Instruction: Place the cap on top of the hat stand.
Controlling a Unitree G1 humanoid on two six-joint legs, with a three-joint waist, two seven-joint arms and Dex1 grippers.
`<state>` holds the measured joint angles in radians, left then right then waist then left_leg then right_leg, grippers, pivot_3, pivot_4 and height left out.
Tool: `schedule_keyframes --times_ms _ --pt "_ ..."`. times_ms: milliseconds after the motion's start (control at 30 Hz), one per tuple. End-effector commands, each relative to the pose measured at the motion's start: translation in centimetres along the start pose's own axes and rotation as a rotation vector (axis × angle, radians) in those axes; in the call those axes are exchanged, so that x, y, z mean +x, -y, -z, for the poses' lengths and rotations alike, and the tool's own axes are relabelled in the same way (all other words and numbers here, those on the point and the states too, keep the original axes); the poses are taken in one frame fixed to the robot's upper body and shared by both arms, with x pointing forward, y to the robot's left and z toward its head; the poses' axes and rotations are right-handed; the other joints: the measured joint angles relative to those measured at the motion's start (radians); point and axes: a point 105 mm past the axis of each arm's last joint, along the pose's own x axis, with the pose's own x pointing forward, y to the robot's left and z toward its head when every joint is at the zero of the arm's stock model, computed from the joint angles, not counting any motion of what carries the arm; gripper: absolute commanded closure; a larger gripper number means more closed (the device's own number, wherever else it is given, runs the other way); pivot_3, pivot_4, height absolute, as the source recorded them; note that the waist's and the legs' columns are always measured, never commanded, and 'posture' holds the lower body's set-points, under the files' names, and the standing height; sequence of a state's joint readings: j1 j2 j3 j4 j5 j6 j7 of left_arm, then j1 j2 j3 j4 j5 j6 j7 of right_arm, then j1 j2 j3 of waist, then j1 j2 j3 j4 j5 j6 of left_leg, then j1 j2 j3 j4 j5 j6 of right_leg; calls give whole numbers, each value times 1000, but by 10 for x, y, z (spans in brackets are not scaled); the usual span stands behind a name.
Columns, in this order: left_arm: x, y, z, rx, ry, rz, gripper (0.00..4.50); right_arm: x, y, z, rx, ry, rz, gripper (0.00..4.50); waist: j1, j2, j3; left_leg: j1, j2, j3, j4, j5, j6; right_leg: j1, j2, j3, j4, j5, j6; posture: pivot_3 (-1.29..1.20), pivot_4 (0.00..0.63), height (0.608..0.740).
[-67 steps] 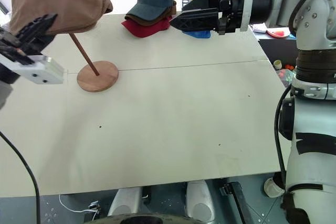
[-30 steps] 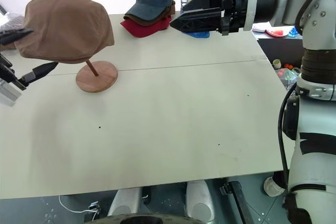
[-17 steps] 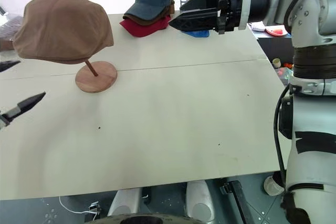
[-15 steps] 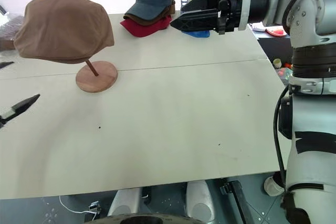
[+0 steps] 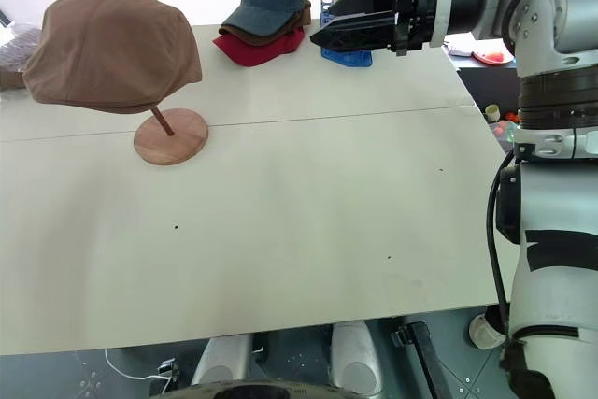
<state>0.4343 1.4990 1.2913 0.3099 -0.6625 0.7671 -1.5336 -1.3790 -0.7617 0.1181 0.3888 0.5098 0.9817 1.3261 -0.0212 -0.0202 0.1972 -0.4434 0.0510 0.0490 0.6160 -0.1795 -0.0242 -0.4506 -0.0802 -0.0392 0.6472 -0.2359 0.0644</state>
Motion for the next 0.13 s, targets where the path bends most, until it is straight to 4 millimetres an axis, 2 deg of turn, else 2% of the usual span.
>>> schedule_keyframes --times_ms 33,133 --pt "-8 -7 -10 25 -3 -1 118 -7 -3 -11 -44 24 16 0 -2 0 0 0 0 0 0 0 0 0 0 0 0 0 0 0 150 728" --pt "-3 -11 -15 59 -18 -1 118 -7 -4 -11 -43 28 15 0 -3 0 0 -1 0 1 -1 -1 -2 -1 0 0 0 0 0 0 150 728"
